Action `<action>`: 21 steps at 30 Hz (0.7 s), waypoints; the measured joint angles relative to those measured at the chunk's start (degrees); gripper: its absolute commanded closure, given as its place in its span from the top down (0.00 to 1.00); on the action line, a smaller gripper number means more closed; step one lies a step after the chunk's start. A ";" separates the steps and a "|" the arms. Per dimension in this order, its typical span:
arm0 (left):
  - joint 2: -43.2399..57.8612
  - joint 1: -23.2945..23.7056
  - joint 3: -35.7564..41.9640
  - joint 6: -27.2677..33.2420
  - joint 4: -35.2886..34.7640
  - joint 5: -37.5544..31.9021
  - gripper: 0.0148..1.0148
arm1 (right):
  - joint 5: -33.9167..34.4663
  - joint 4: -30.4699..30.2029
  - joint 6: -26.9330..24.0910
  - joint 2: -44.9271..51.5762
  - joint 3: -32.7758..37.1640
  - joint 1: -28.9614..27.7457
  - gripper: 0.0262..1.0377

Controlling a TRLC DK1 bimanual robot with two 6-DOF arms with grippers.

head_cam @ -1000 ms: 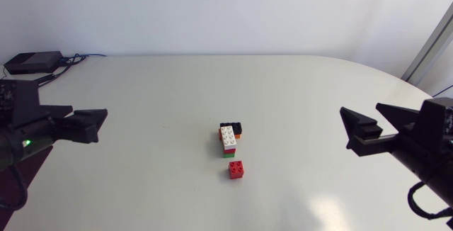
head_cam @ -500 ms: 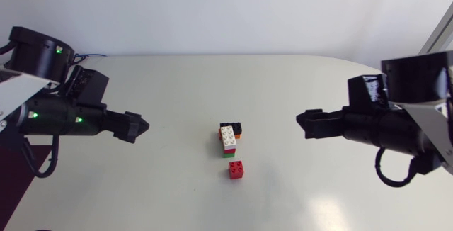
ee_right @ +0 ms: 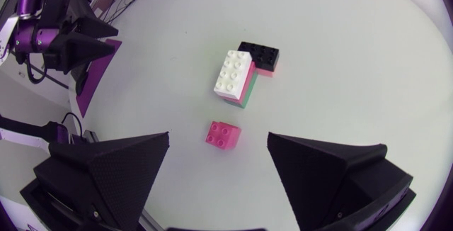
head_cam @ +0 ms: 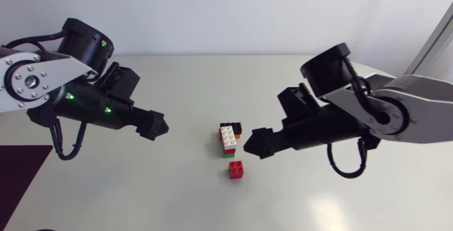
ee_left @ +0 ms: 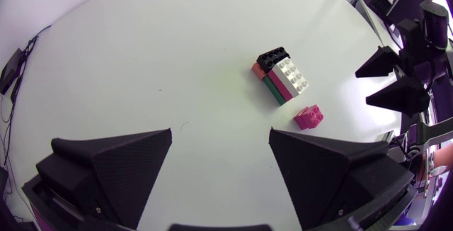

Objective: Sort duplo bricks by size, large to the right and small to the left

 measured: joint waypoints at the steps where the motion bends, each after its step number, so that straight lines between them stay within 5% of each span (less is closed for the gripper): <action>1: 0.33 0.24 0.00 0.00 -0.02 0.11 0.94 | 0.04 0.00 0.00 1.16 0.37 0.55 0.96; 11: 1.22 4.20 0.00 0.46 -0.68 0.13 0.94 | 5.88 -0.68 -0.07 16.90 5.38 4.42 0.92; 21: 1.20 4.74 -0.09 0.68 -0.87 0.22 0.94 | 10.73 -1.55 -0.04 24.24 10.40 9.90 0.72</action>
